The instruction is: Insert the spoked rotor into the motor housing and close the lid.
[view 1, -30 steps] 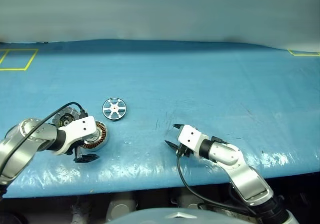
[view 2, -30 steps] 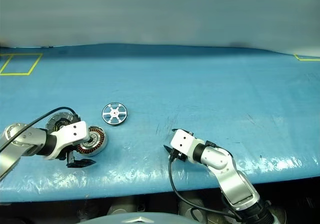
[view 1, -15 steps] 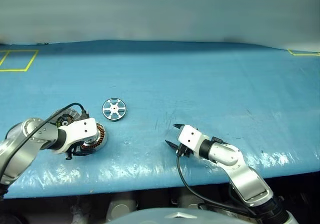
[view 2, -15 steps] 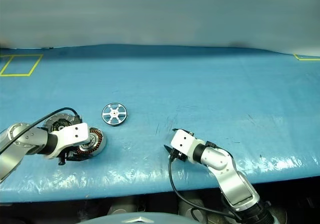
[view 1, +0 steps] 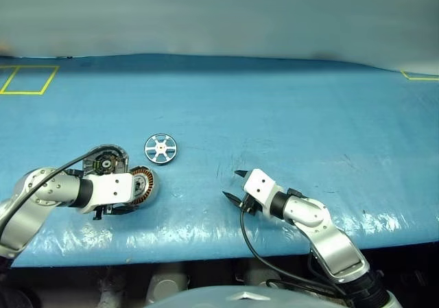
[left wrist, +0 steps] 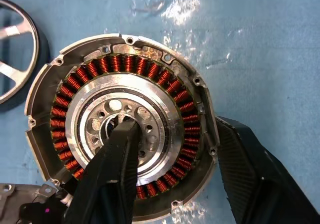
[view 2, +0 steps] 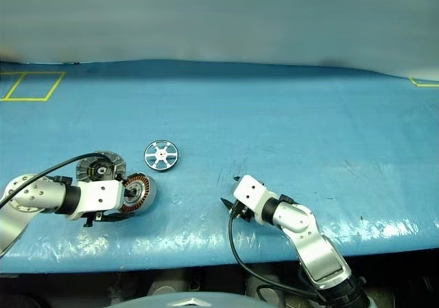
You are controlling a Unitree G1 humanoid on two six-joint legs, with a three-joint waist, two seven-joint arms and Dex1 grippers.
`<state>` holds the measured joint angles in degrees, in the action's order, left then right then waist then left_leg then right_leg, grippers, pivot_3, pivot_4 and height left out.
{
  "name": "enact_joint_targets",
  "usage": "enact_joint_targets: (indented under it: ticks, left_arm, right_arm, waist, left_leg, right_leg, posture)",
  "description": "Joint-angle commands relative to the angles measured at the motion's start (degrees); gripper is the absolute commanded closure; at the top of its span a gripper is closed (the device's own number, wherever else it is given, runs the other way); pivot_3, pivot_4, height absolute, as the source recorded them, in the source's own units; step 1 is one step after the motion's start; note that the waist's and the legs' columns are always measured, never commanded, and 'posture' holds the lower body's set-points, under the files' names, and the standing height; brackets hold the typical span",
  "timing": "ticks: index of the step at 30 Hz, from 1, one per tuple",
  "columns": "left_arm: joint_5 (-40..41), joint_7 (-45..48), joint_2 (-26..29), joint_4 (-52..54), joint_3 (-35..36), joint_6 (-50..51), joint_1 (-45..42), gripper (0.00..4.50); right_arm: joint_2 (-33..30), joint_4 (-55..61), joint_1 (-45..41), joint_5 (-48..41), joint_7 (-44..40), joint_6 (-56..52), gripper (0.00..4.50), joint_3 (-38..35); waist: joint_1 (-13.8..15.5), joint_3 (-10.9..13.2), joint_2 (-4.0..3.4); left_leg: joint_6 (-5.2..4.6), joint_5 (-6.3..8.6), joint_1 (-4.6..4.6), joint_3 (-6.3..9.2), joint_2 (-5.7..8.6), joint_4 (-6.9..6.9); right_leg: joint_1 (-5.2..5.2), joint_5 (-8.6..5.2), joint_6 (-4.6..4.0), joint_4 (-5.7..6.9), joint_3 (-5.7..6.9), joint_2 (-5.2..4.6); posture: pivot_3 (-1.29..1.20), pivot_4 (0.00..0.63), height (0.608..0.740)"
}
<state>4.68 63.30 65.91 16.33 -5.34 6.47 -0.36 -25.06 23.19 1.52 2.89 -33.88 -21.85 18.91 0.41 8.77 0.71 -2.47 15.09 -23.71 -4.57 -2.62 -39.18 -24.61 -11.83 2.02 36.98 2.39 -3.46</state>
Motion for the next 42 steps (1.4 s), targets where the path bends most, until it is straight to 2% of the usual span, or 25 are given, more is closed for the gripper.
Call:
enact_joint_targets:
  ticks: [1,4,7,14,21,27,32,37,40,42]
  left_arm:
    - [-2.01,-0.35,-0.77,-0.15,0.96,-4.15,-5.56,2.47]
    - [-6.35,1.43,-2.39,-3.21,-3.11,-8.62,-13.49,2.47]
    - [-10.33,2.16,-6.28,-6.79,-7.56,-11.0,-22.01,2.47]
    - [-10.83,11.51,-18.02,-17.16,-18.11,-17.64,-36.12,2.47]
    - [-12.63,14.7,-24.85,-25.35,-23.34,-21.43,-39.8,2.47]
    - [-18.0,11.16,-31.06,-31.26,-26.04,-22.6,-41.9,2.47]
    - [-19.89,15.38,-32.52,-31.94,-28.81,-22.82,-43.86,2.47]
    - [-17.54,20.81,-33.13,-29.55,-29.27,-19.33,-43.77,2.47]
    - [-16.92,21.33,-33.45,-28.6,-28.33,-16.66,-43.24,1.79]
    - [-18.18,18.81,-33.62,-28.1,-27.55,-16.29,-42.8,1.08]
  right_arm:
    - [0.08,2.91,0.24,-1.29,0.06,0.1,1.18,-1.35]
    - [-0.54,3.58,0.62,-0.62,0.23,-0.26,1.18,-1.02]
    - [-1.12,4.56,1.37,-0.95,-0.15,-1.0,1.18,-1.05]
    - [-0.05,6.18,3.72,-0.26,3.06,-1.81,1.18,-1.58]
    - [-0.11,9.98,7.88,0.11,5.01,-3.13,1.18,-2.4]
    - [0.31,11.38,10.07,0.26,6.64,-4.18,1.18,-2.39]
    - [0.18,11.54,10.13,0.45,7.16,-4.62,1.18,-2.14]
    - [0.6,11.13,9.71,0.36,7.23,-4.75,1.18,-1.83]
    - [1.33,11.63,9.67,-0.86,6.83,-4.76,1.18,-2.23]
    - [0.91,11.45,9.55,-0.46,6.61,-4.77,1.18,-2.05]
  waist:
    - [0.17,0.01,0.02]
    - [0.46,0.01,0.03]
    - [0.82,0.01,0.03]
    - [0.52,0.02,0.06]
    - [0.3,0.02,0.07]
    - [0.68,0.01,0.08]
    - [0.63,-0.01,0.08]
    - [0.51,-0.02,0.07]
    - [0.46,-0.02,0.08]
    - [0.44,-0.02,0.08]
  left_leg:
    - [0.0,0.0,0.0,-0.01,0.01,0.0]
    - [0.0,0.0,0.0,-0.05,0.08,0.0]
    - [0.01,-0.01,-0.03,-0.17,0.18,-0.02]
    - [0.02,-0.02,-0.1,-0.29,0.13,-0.14]
    - [0.01,-0.02,-0.1,-0.24,0.07,-0.17]
    - [-0.1,0.04,-0.13,-0.02,0.08,-0.48]
    - [-0.15,0.06,-0.12,0.03,0.09,-0.64]
    - [-0.17,0.07,-0.12,0.04,0.09,-0.64]
    - [-0.18,0.07,-0.13,0.04,0.08,-0.64]
    - [-0.18,0.07,-0.14,0.04,0.08,-0.64]
  right_leg:
    - [0.01,0.01,0.01,0.0,0.0,0.0]
    - [0.02,0.02,0.03,0.0,-0.01,0.07]
    - [0.05,0.02,0.04,-0.01,0.0,0.17]
    - [0.04,0.07,0.12,-0.03,-0.11,0.31]
    - [0.03,0.08,0.14,0.01,-0.16,0.41]
    - [0.15,0.11,0.19,0.02,-0.17,0.4]
    - [0.19,0.15,0.22,0.1,-0.24,0.39]
    - [0.17,0.14,0.2,0.12,-0.24,0.4]
    - [0.16,0.14,0.2,0.11,-0.25,0.41]
    - [0.16,0.14,0.2,0.12,-0.25,0.41]
  posture:
    - [0.0,0.15,0.74]
    - [0.0,0.15,0.74]
    - [0.0,0.15,0.74]
    - [0.0,0.15,0.74]
    - [0.0,0.15,0.74]
    - [0.0,0.15,0.74]
    - [0.0,0.15,0.74]
    - [0.0,0.15,0.74]
    - [0.0,0.15,0.74]
    - [0.0,0.15,0.74]
